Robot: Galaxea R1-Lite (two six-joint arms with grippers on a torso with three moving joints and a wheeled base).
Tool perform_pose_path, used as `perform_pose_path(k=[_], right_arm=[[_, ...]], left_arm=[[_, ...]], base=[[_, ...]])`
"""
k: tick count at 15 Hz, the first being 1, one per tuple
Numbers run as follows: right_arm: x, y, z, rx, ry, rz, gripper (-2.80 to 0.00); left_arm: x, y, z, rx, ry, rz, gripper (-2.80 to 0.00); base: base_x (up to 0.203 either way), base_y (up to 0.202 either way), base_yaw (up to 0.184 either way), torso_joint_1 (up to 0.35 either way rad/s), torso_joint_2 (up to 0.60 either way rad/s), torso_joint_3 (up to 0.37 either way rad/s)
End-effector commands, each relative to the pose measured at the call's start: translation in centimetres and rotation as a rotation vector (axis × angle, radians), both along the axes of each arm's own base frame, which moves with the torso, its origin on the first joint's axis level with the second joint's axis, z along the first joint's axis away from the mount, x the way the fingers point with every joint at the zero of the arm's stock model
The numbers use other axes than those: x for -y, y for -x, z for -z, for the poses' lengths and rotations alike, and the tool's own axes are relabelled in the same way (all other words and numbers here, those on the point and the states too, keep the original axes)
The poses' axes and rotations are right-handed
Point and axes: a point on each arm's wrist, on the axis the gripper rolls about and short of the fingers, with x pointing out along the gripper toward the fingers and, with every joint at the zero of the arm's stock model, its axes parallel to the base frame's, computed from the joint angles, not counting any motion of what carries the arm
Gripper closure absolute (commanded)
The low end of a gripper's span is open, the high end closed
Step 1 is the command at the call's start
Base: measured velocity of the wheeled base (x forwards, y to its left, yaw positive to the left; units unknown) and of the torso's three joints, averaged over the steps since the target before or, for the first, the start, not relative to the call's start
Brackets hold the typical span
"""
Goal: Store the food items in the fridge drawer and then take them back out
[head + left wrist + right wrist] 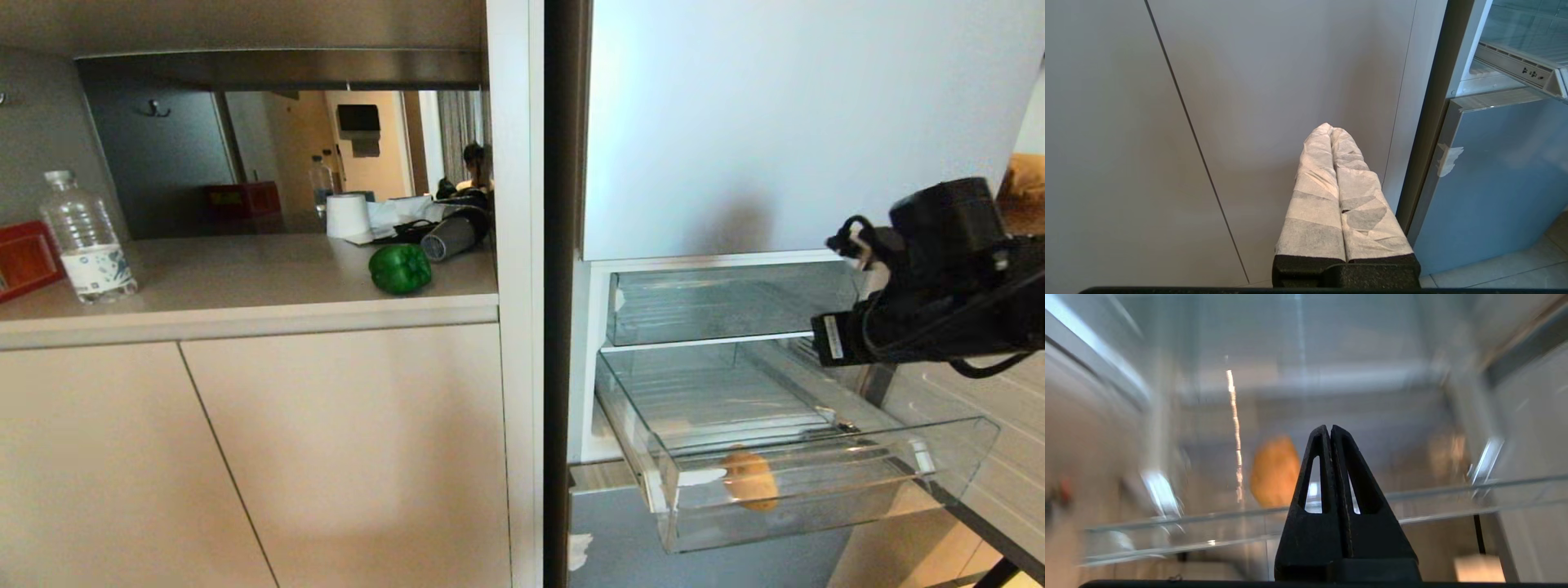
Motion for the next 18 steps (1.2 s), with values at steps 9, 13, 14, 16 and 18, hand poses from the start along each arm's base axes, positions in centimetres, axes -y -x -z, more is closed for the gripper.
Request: perform_pose_path(k=[9,13,14,16,18], right_arm=[[0.8,-6.2,8.4,-0.301,-0.018,-0.023,0.00],[0.5,-6.8,10.1,-0.344,-0.031,-0.041,0.00],[0.3,-7.0,10.5,-0.354,-0.038,-0.051,0.00],[-0.1,-7.2,11.2,-0.373,-0.036,-0.063,-0.17],[-0.8,-7.3,11.1,-0.368,-0.039,-0.084,-2.80]], left_arm=[[0.0,0.0,0.0,0.002,0.000,0.000,0.00],[0.0,0.0,0.0,0.000,0.000,0.000,0.00],[0.0,0.0,0.0,0.002,0.000,0.000,0.00],[0.0,0.0,0.0,0.002,0.000,0.000,0.00],[0.0,0.0,0.0,0.002,0.000,0.000,0.00]], base=[[0.000,0.000,0.000,0.000,0.00,0.000],[0.000,0.000,0.000,0.000,0.00,0.000],[0.000,0.000,0.000,0.000,0.00,0.000],[0.000,0.000,0.000,0.000,0.00,0.000],[0.000,0.000,0.000,0.000,0.00,0.000]])
